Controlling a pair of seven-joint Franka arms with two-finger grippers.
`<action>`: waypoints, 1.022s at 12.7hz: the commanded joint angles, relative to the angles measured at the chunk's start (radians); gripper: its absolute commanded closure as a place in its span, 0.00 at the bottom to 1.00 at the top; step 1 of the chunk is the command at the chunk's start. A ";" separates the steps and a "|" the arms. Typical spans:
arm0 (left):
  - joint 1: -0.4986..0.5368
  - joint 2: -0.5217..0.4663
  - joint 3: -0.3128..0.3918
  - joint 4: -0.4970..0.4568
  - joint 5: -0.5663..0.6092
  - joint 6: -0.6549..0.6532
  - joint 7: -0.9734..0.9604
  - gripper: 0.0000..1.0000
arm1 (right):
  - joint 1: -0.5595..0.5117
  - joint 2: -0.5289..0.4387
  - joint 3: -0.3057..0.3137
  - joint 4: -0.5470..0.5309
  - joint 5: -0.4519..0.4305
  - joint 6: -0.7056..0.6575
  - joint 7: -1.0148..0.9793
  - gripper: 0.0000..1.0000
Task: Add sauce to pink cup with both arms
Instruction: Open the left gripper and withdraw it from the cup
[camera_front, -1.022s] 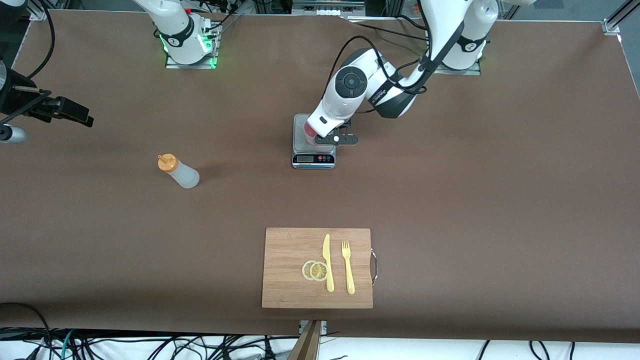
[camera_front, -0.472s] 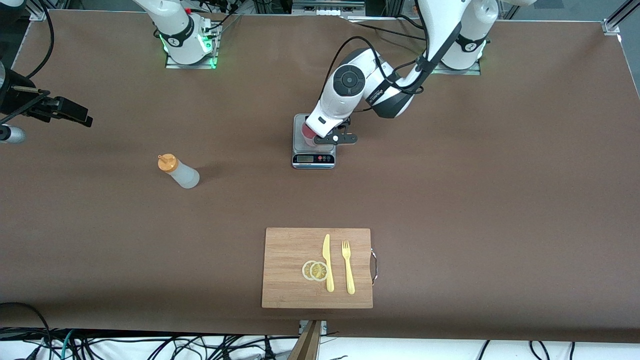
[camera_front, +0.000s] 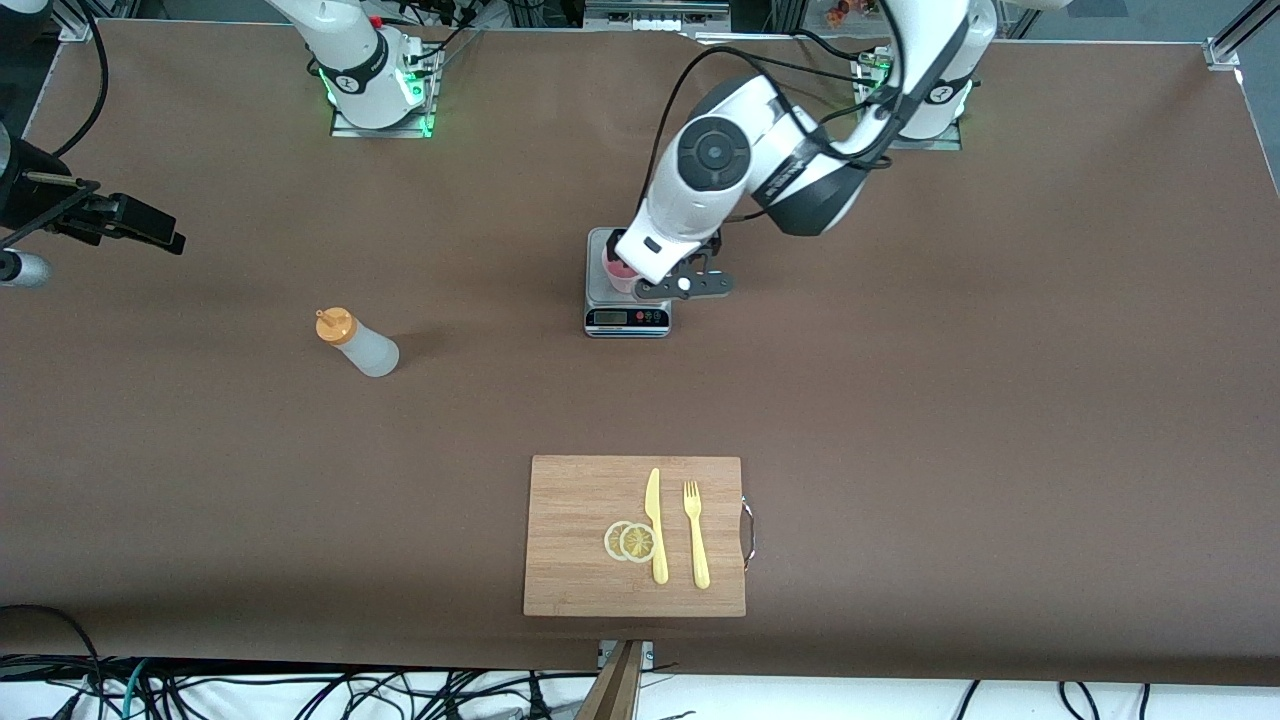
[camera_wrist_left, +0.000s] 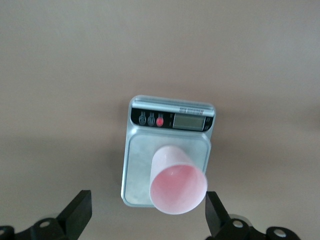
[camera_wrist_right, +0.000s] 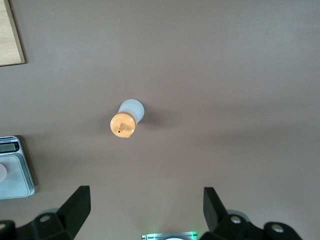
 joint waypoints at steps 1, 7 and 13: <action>0.042 -0.070 0.059 0.031 -0.001 -0.044 0.060 0.00 | -0.003 0.000 0.004 0.018 -0.001 -0.011 0.012 0.00; 0.266 -0.145 0.192 0.126 -0.001 -0.300 0.538 0.00 | 0.014 0.009 0.009 0.011 0.038 -0.017 0.000 0.00; 0.421 -0.194 0.289 0.195 0.000 -0.453 0.717 0.00 | 0.025 0.029 0.007 0.006 0.055 -0.058 -0.108 0.00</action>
